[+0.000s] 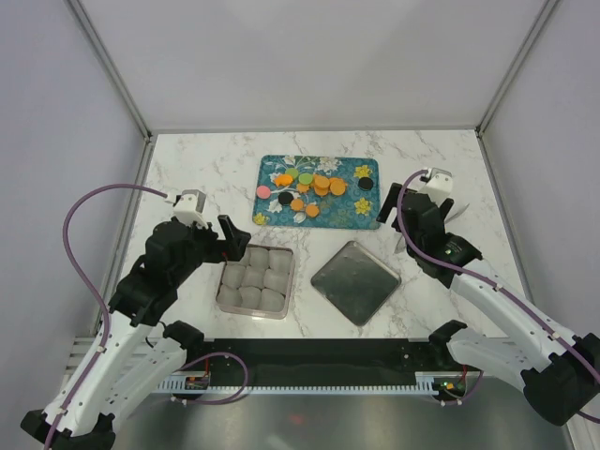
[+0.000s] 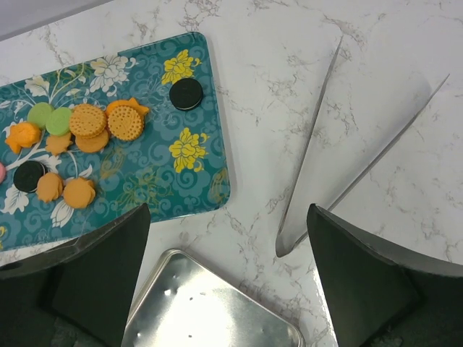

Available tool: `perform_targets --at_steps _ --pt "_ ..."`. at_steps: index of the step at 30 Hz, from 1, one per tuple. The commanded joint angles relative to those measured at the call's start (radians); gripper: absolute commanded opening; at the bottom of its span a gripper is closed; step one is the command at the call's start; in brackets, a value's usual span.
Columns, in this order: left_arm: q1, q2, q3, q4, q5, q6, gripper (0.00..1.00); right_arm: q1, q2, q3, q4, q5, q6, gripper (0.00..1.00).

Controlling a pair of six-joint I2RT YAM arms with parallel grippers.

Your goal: Pack the cookies

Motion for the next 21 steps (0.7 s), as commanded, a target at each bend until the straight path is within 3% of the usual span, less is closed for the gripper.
perform_targets --at_steps 1,11,16,21 --pt "0.005 -0.008 0.003 0.041 0.026 0.044 1.00 0.000 -0.009 0.018 -0.014 0.030 0.022 0.98" --pt "0.005 -0.010 -0.001 0.041 0.043 0.041 1.00 -0.004 0.074 0.073 -0.066 0.002 0.020 0.98" --pt "0.005 -0.013 -0.001 0.041 0.055 0.041 1.00 -0.189 0.207 0.141 -0.101 -0.130 0.025 0.98" --pt "0.005 -0.030 -0.009 0.041 0.061 0.039 1.00 -0.373 0.316 0.193 -0.098 -0.138 0.052 0.97"
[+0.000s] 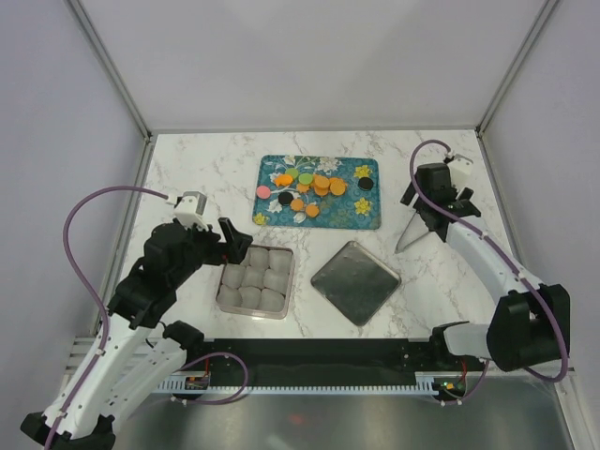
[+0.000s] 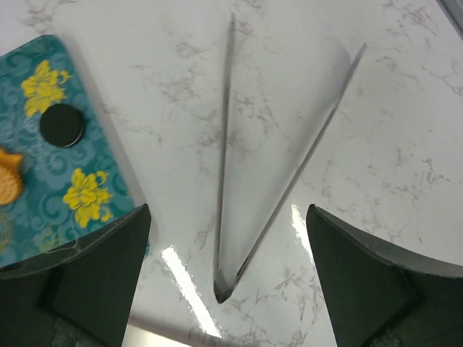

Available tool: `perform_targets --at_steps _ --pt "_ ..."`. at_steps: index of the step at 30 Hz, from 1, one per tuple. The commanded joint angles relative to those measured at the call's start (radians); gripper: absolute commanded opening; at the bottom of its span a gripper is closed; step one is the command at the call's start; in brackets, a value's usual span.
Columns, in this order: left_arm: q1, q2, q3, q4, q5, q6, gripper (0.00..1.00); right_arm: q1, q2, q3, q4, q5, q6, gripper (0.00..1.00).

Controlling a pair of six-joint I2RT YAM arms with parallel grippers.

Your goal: Pack the cookies

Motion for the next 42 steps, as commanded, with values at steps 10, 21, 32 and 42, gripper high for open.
perform_targets --at_steps 10,21,32,42 --pt "0.005 -0.031 -0.006 0.040 0.017 0.038 1.00 -0.276 0.230 0.060 0.042 -0.084 0.135 0.81" --pt "0.005 -0.033 -0.006 0.040 0.052 0.038 1.00 -0.330 0.342 0.026 0.099 -0.088 0.166 0.67" --pt "0.005 -0.034 -0.009 0.040 0.056 0.038 1.00 -0.369 0.471 0.078 0.141 -0.130 0.162 0.54" --pt "0.005 -0.010 -0.009 0.044 0.078 0.036 1.00 -0.376 0.530 0.106 0.145 -0.127 0.129 0.00"
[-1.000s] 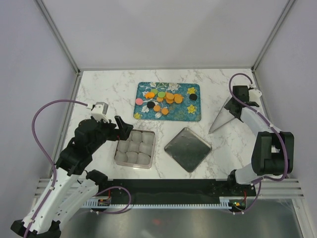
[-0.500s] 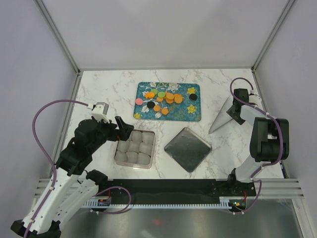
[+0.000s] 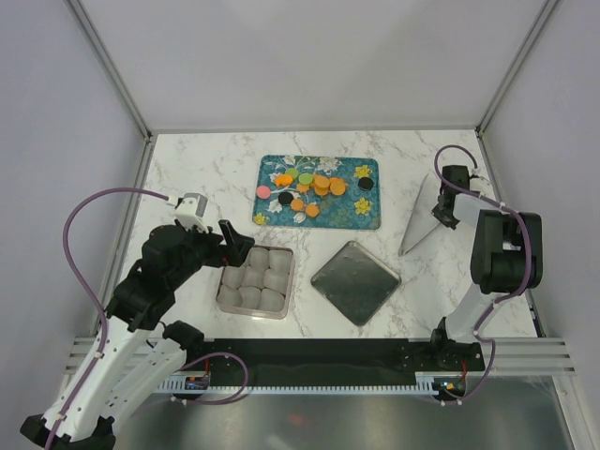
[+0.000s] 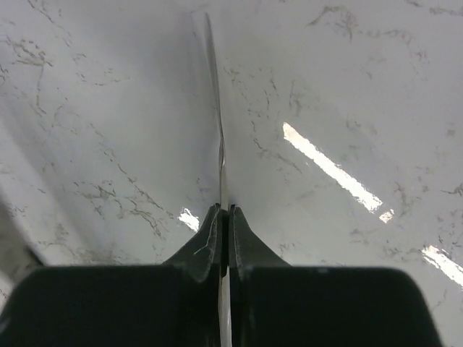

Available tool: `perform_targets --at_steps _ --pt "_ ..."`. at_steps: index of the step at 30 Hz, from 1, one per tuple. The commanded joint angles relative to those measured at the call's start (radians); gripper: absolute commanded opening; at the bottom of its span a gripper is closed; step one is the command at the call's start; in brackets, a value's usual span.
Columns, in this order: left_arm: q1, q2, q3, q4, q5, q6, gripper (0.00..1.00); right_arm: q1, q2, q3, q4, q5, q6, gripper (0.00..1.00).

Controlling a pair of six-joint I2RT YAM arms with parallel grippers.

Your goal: Pack the cookies

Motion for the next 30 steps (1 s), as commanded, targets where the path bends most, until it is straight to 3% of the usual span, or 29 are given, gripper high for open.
perform_targets --at_steps 1,7,12,16,22,30 --pt "0.005 0.020 -0.003 0.046 0.044 0.035 1.00 -0.007 0.019 0.039 0.018 -0.014 -0.017 0.00" --pt "0.005 0.049 0.007 0.059 0.116 -0.017 1.00 -0.007 -0.073 0.071 0.018 -0.127 -0.063 0.00" --pt "0.005 0.060 0.017 0.114 0.211 -0.074 1.00 0.000 -0.196 0.117 0.020 -0.372 -0.083 0.00" --pt "0.005 0.097 0.022 0.243 0.312 -0.137 1.00 0.094 -0.279 0.144 0.073 -0.511 -0.069 0.00" --pt "0.005 0.180 0.017 0.410 0.442 -0.223 1.00 0.308 -0.323 0.135 0.309 -0.714 0.059 0.00" --pt "0.006 0.299 0.043 0.616 0.527 -0.289 1.00 0.532 -0.274 0.129 0.721 -0.813 0.328 0.00"
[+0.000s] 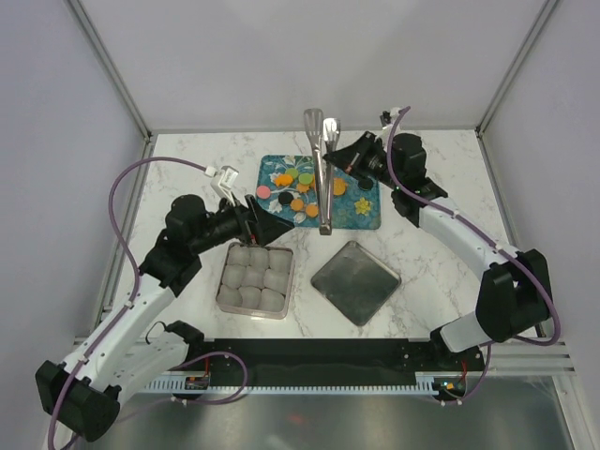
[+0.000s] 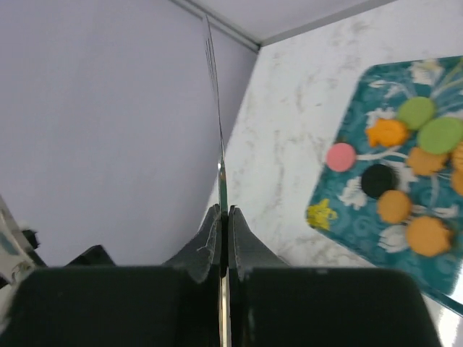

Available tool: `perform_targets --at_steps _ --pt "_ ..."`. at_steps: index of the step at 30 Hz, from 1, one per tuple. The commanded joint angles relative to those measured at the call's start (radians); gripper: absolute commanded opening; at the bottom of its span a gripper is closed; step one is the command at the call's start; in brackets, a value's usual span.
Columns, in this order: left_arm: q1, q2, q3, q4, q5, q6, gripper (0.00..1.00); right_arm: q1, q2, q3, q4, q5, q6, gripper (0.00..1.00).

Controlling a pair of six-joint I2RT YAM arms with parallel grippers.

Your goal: Pack the cookies

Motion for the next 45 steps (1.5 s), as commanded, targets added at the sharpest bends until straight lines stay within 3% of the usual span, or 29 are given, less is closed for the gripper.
perform_targets --at_steps 1,10,22,45 --pt "0.006 0.045 0.042 0.182 0.079 -0.065 1.00 0.069 0.028 0.016 0.274 -0.071 0.168 0.00" --pt "0.006 0.123 0.080 0.319 0.105 -0.114 1.00 0.175 0.074 -0.047 0.588 0.010 0.397 0.00" --pt "0.018 0.177 0.091 0.473 0.180 -0.260 0.98 0.235 0.139 -0.105 0.904 0.055 0.509 0.00" --pt "0.029 0.175 0.032 0.581 0.223 -0.387 0.83 0.348 0.138 -0.226 1.129 0.338 0.523 0.00"
